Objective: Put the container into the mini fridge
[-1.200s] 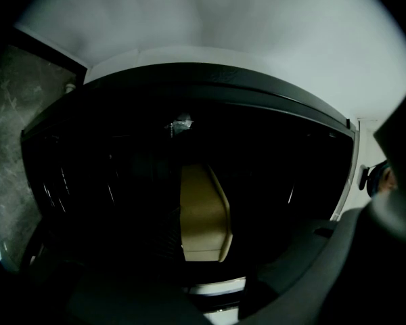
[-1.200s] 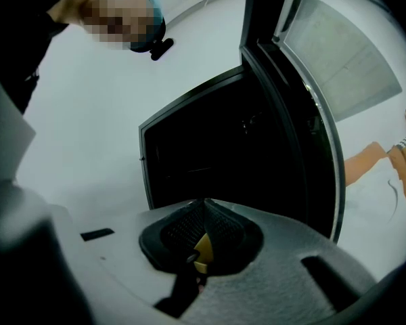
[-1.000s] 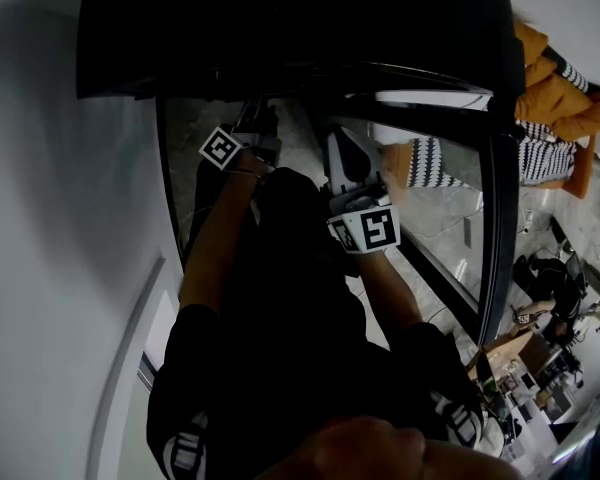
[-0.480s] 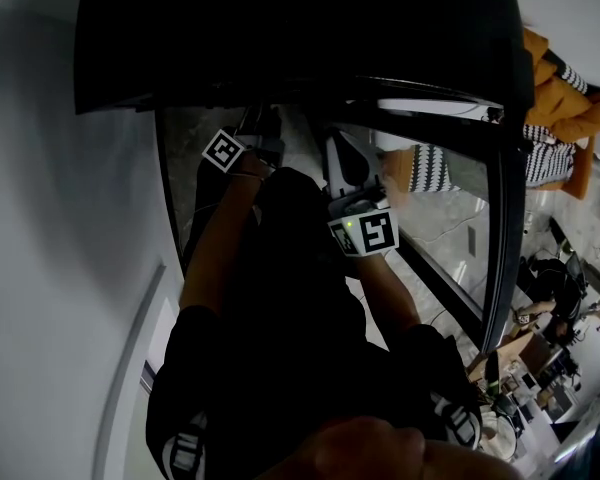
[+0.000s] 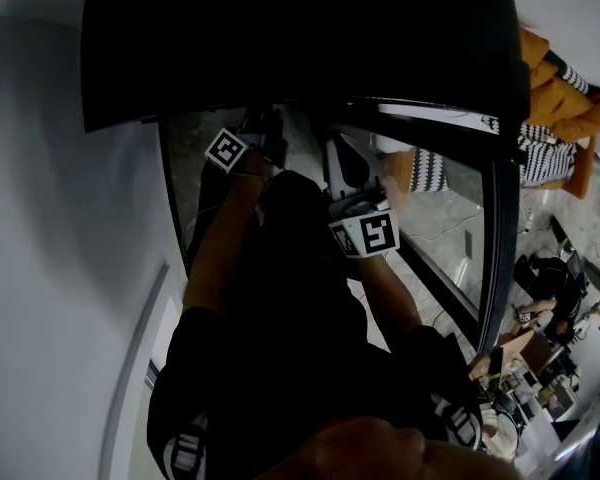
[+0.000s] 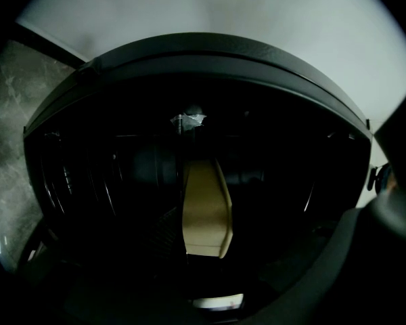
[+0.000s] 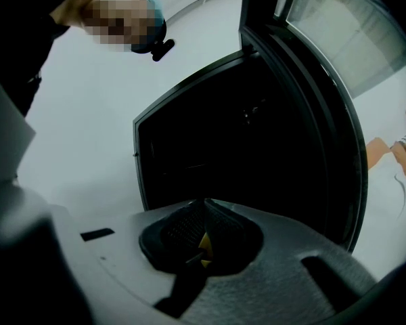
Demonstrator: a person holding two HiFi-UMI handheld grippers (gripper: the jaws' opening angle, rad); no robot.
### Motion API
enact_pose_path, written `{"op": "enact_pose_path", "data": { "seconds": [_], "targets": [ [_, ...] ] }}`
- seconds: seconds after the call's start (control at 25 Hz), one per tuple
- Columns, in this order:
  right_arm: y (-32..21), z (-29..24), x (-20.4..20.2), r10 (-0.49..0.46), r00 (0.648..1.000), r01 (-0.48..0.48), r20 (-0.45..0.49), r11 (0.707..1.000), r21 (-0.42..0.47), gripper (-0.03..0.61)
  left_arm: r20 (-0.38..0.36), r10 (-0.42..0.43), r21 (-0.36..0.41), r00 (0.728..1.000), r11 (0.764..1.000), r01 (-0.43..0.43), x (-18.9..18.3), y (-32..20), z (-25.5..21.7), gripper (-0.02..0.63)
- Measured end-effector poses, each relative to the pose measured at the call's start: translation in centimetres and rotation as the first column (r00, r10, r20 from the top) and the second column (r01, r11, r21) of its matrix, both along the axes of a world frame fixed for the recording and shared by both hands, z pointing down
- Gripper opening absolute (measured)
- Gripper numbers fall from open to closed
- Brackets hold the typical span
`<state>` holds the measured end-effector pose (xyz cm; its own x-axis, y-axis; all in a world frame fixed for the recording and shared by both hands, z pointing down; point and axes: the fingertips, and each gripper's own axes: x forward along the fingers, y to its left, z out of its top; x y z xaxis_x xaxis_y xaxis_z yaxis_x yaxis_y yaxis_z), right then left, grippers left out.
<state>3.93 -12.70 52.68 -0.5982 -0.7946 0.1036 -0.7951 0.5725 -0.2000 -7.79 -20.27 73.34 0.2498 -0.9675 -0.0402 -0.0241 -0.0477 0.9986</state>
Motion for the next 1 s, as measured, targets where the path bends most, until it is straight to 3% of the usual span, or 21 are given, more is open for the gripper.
{"op": "enact_pose_path", "data": {
  "seconds": [0.56, 1.0],
  "targets": [
    [0.1, -0.2, 0.5, -0.001, 1.0, 0.001, -0.022, 1.0, -0.008, 0.0, -0.032, -0.011, -0.036, 0.999, 0.999, 0.01, -0.2, -0.8, 0.8, 0.282],
    [1.0, -2.3, 0.8, 0.002, 1.0, -0.003, -0.023, 0.999, -0.042, 0.0, -0.029, 0.005, -0.038, 1.0, 0.999, -0.006, 0.0, 1.2, -1.6, 0.302]
  ]
}}
